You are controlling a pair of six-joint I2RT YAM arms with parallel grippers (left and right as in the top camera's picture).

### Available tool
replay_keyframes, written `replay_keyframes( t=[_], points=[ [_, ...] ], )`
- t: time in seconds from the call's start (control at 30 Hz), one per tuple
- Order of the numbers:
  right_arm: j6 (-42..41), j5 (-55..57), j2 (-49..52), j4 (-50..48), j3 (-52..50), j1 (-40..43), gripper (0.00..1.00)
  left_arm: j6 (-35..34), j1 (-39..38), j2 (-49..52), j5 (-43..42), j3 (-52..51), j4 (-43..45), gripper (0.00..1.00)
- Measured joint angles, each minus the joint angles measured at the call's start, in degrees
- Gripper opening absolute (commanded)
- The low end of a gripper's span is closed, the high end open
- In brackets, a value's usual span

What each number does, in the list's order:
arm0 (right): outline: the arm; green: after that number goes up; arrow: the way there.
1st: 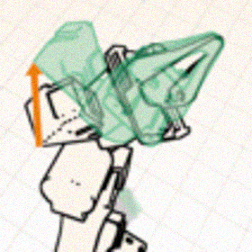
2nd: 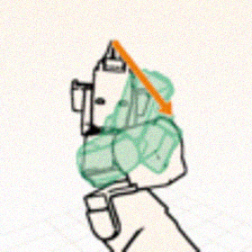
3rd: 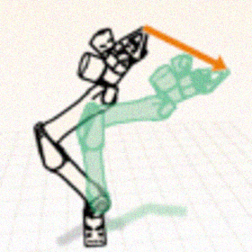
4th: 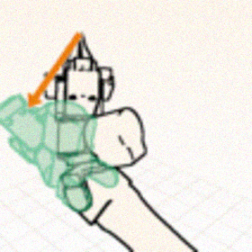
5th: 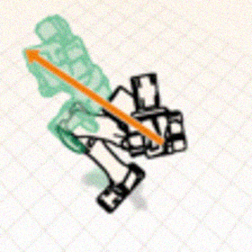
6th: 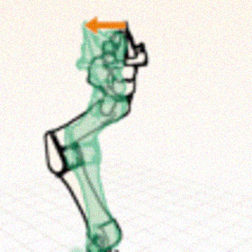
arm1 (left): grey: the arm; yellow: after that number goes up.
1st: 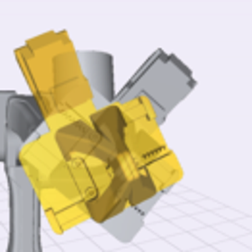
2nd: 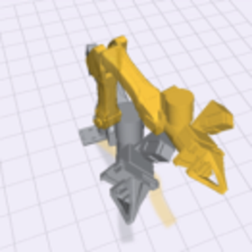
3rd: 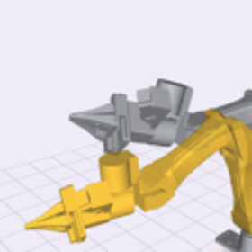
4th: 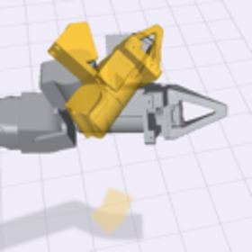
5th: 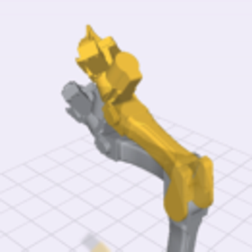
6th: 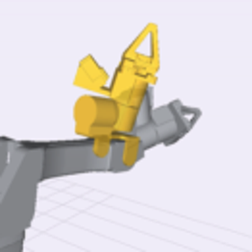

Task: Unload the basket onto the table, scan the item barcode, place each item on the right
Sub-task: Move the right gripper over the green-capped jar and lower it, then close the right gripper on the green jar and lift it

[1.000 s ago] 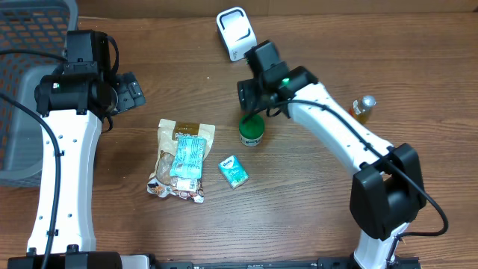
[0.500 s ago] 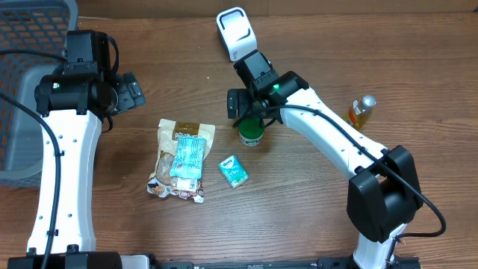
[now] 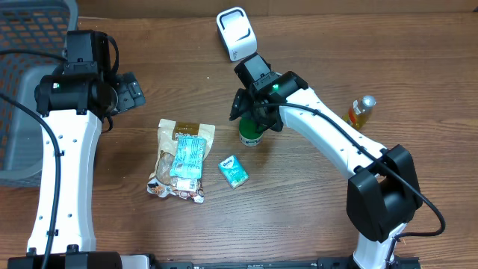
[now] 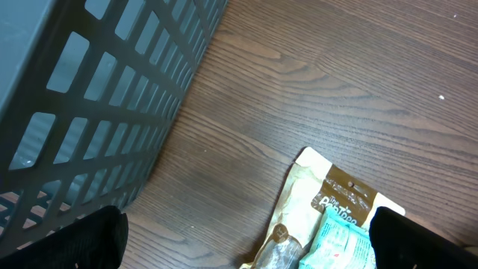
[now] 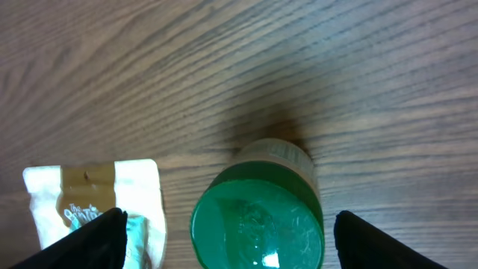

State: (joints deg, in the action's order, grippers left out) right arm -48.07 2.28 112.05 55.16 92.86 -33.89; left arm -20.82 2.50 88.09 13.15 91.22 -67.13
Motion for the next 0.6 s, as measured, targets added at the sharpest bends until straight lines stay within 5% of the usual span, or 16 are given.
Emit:
replay_keyframes(
  t=[0.17, 0.6],
  points=[
    [-9.40, 0.50, 0.00, 2.64, 0.00, -0.09, 1.00, 0.00, 0.00, 0.00, 0.00, 0.00, -0.02, 1.00],
    [-22.71, -0.57, 0.00, -3.06, -6.49, -0.33, 1.00, 0.00, 0.00, 0.00, 0.00, 0.00, 0.00, 0.99]
  ],
)
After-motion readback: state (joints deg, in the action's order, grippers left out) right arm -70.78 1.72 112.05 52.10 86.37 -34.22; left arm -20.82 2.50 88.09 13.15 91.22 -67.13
